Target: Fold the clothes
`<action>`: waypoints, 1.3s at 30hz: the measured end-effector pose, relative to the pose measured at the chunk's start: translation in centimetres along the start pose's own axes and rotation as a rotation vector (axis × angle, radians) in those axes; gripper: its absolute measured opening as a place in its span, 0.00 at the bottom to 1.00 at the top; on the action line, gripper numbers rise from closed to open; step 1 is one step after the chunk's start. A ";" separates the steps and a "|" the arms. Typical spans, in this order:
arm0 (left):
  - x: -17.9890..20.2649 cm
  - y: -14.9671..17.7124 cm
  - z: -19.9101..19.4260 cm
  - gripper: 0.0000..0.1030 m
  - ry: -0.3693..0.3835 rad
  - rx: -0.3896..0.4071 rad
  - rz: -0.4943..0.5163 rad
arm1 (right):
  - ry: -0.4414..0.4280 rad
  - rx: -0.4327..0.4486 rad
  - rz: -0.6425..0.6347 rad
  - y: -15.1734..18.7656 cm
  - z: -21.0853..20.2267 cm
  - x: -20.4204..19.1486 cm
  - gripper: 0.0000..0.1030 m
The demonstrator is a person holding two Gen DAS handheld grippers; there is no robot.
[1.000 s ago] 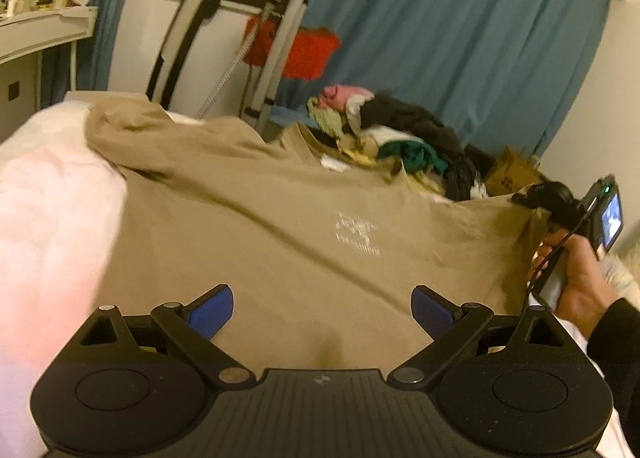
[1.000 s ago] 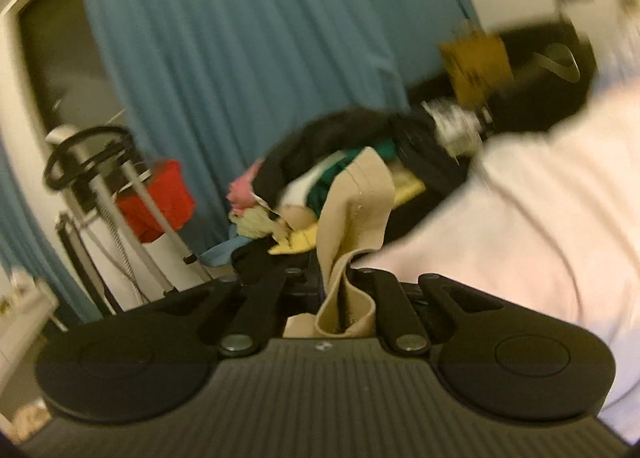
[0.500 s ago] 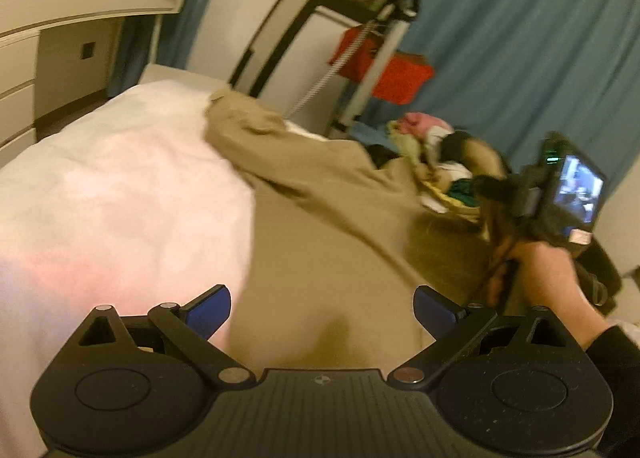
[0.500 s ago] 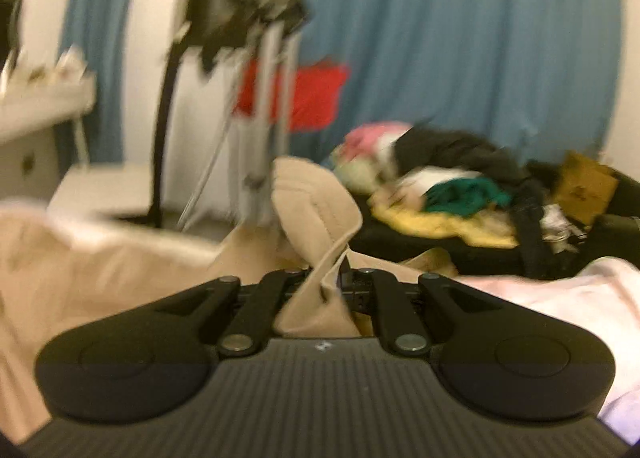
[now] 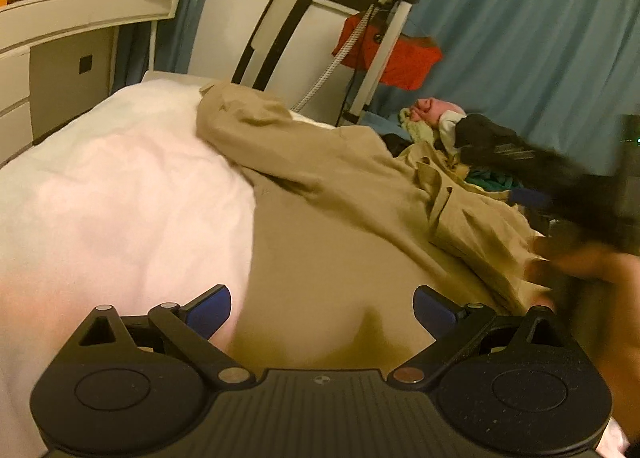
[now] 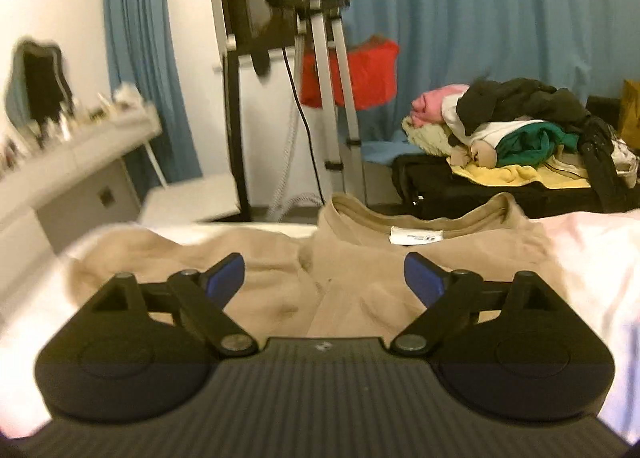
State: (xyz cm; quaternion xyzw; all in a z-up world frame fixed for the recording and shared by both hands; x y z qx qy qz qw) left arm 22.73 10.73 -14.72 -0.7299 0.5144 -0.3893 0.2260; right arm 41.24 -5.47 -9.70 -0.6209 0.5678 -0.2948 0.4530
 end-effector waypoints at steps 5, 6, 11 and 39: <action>1.3 0.5 -1.7 0.96 0.003 0.006 0.037 | 0.004 0.047 0.076 1.3 -12.0 2.7 0.86; 1.6 0.8 -2.2 0.96 0.012 0.001 0.044 | 0.005 0.056 0.091 1.6 -14.4 3.2 0.86; 3.9 2.9 -4.9 0.96 0.082 -0.048 0.095 | 0.053 0.075 0.185 5.3 -25.3 7.0 0.86; 33.1 25.4 -9.8 0.60 0.555 -0.455 0.455 | 0.337 0.305 0.634 13.2 -41.0 24.4 0.86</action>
Point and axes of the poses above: each gripper's, at about its wrist camera, not at the fingertips, and z roughly the way its jaws point, x to its right, y to its underside, the point moved 8 cm from there along z, roughly the way its jaws point, and after that the axes turned 2 degrees about y, right-handed, at the moved point
